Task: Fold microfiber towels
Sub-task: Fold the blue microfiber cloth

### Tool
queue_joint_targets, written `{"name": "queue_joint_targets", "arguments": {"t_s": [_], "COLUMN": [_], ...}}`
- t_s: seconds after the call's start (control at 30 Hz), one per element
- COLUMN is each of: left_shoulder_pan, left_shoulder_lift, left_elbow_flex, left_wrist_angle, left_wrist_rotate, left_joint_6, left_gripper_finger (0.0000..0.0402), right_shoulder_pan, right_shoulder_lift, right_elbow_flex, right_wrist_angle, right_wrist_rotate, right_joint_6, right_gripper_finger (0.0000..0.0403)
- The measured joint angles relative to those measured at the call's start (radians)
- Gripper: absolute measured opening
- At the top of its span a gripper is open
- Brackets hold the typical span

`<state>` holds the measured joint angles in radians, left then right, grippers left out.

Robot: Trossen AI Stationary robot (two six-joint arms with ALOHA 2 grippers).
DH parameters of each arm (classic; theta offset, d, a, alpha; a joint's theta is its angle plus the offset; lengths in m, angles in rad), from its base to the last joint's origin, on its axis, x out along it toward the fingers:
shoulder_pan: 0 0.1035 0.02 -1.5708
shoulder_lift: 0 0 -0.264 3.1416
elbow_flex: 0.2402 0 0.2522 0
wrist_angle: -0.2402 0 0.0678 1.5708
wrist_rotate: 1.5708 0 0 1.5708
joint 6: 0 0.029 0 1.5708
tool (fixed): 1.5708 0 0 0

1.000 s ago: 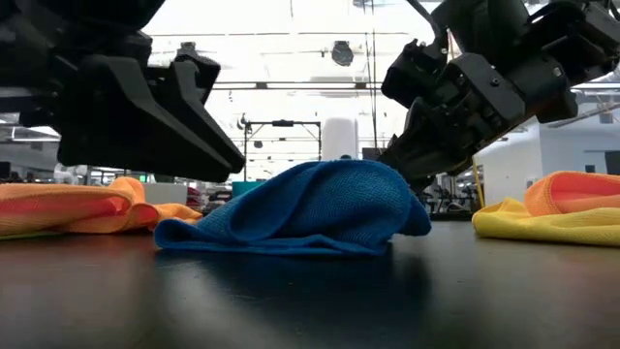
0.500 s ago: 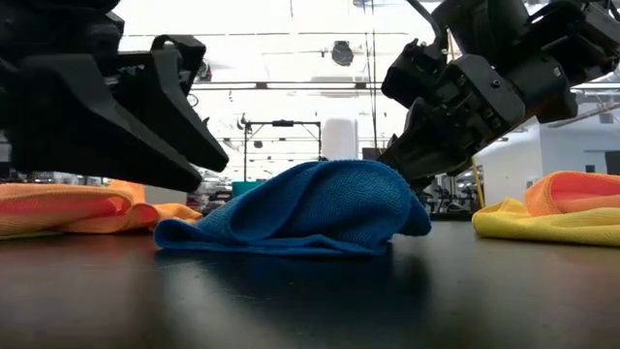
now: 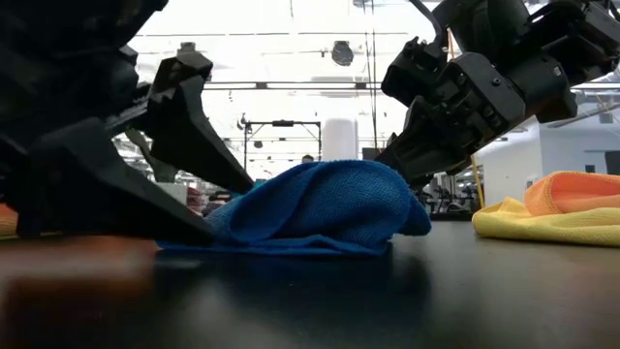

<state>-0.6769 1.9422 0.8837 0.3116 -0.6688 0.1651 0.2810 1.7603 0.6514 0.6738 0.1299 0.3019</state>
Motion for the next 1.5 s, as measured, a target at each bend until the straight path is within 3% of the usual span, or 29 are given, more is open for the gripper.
{"name": "queue_joint_targets", "arguments": {"t_s": [0.23,0.5,1.03,1.33,1.5], "left_shoulder_pan": [-0.005,-0.004,-0.005,-0.008,-0.008], "left_shoulder_lift": [0.003,0.003,0.001,-0.062,-0.124], "left_elbow_flex": [0.003,0.002,0.001,-0.001,-0.001], "left_wrist_angle": [-0.004,-0.045,-0.046,-0.086,-0.169], "left_wrist_rotate": [-0.062,-0.061,-0.065,-0.068,-0.073], "left_joint_6": [-0.016,-0.061,-0.061,0.01,0.021], "left_gripper_finger": [0.0191,0.0137,0.0091,0.001,0.001], "right_shoulder_pan": [0.0,0.0,0.0,0.0,0.0], "right_shoulder_lift": [0.0,0.0,0.0,0.0,0.0], "right_elbow_flex": [0.0,0.0,0.0,0.0,0.0], "right_wrist_angle": [-0.003,-0.005,-0.005,-0.005,-0.005], "right_wrist_rotate": [0.0,0.0,0.0,0.0,0.0], "right_joint_6": [0.0,0.0,0.0,0.0,0.0], "right_gripper_finger": [0.0153,0.0153,0.0153,0.0153,0.0153]}}
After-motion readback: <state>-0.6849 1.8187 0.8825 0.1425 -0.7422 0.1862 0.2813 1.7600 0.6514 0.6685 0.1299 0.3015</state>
